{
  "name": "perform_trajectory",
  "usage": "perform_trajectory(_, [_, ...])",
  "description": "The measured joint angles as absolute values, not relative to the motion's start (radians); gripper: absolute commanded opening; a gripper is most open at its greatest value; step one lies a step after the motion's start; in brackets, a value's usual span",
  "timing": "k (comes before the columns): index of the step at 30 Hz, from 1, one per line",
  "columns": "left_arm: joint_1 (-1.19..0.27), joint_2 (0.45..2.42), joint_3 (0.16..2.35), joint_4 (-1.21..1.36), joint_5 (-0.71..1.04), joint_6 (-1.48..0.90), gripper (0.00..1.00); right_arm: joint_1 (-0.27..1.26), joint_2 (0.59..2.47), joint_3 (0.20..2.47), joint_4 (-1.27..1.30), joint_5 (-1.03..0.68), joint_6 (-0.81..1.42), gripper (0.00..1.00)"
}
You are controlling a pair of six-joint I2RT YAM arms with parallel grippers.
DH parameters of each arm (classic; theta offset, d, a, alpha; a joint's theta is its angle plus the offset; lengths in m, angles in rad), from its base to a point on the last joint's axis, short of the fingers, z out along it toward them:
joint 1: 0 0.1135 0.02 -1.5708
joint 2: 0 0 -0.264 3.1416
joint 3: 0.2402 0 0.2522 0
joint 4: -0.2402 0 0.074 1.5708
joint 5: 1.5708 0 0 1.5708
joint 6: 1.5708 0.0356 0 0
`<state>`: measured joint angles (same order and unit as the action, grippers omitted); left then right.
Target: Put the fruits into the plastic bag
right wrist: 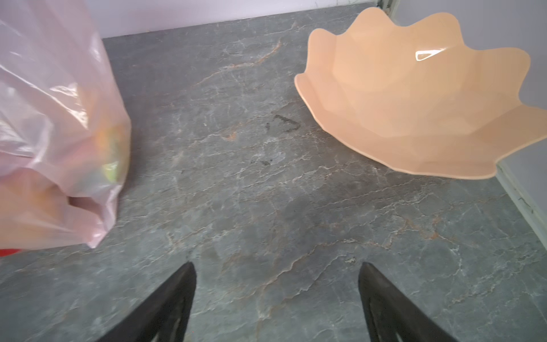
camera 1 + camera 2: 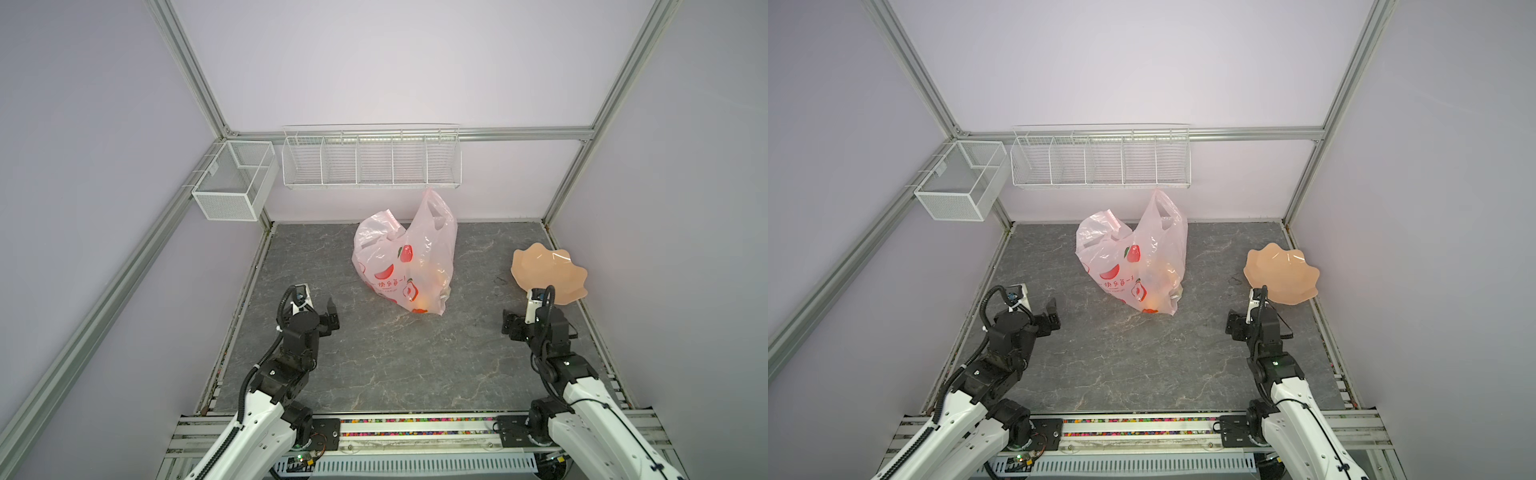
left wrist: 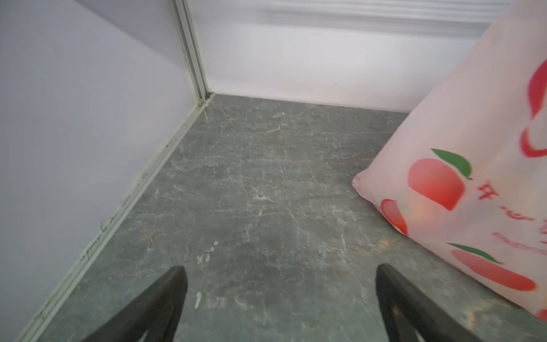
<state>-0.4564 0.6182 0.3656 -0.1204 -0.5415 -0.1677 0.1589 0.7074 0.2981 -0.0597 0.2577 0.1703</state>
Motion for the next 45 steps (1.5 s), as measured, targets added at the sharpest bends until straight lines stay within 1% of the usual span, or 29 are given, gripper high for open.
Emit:
perform_trajectory(3, [-0.418,0.691,0.286,0.058,-0.581,-0.131,0.99,0.159,0.756,0.256,0.11,0.299,0.113,0.88])
perform_trajectory(10, [-0.329,0.933,0.234,0.419,-0.596,-0.08,0.99,0.157,0.991,0.159,0.537,0.296,0.009,0.88])
perform_trajectory(14, [-0.268,1.069,0.178,0.619,-0.553,-0.073,0.98,0.152,1.185,0.153,0.768,0.263,-0.039,0.88])
perform_trajectory(17, [-0.241,1.191,0.172,0.742,-0.516,-0.043,0.99,0.143,1.274,0.161,0.868,0.238,-0.072,0.88])
perform_trajectory(20, [-0.193,1.29,0.172,0.863,-0.462,-0.019,0.99,0.101,1.378,0.164,1.005,0.211,-0.079,0.89])
perform_trajectory(24, [-0.135,1.431,0.174,1.006,-0.385,-0.006,0.98,0.067,1.562,0.174,1.165,0.199,-0.078,0.89])
perform_trajectory(26, [-0.124,1.532,0.188,1.081,-0.35,0.004,0.99,0.064,1.578,0.178,1.159,0.197,-0.075,0.89])
perform_trajectory(28, [-0.118,1.566,0.216,1.067,-0.323,0.006,0.99,0.055,1.558,0.21,1.114,0.197,-0.067,0.89])
perform_trajectory(32, [-0.086,1.53,0.326,0.965,-0.264,0.002,0.99,0.033,1.552,0.339,1.019,0.198,-0.046,0.89])
perform_trajectory(34, [-0.075,1.53,0.373,0.95,-0.237,0.002,0.98,0.031,1.55,0.366,1.0,0.205,-0.037,0.89])
perform_trajectory(45, [-0.072,1.53,0.384,0.887,-0.191,0.002,0.99,0.029,1.549,0.368,0.919,0.22,-0.026,0.89])
